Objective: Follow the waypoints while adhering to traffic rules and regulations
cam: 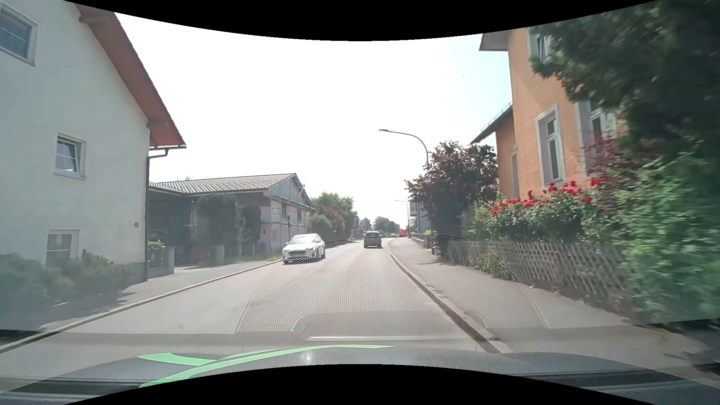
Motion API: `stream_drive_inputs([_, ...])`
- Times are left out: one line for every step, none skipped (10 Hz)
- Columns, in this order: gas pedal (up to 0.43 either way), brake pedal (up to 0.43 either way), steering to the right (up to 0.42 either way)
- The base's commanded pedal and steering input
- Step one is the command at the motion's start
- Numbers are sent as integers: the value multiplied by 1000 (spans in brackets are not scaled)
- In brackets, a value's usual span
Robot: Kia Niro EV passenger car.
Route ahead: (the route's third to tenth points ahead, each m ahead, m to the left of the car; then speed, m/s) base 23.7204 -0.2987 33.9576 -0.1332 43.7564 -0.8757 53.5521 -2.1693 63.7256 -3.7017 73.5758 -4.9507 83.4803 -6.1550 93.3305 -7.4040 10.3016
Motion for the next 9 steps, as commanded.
stream_drive_inputs([220,0,12])
stream_drive_inputs([220,0,11])
stream_drive_inputs([220,0,11])
stream_drive_inputs([220,0,11])
stream_drive_inputs([209,0,11])
stream_drive_inputs([209,0,11])
stream_drive_inputs([209,0,11])
stream_drive_inputs([197,0,11])
stream_drive_inputs([197,0,11])
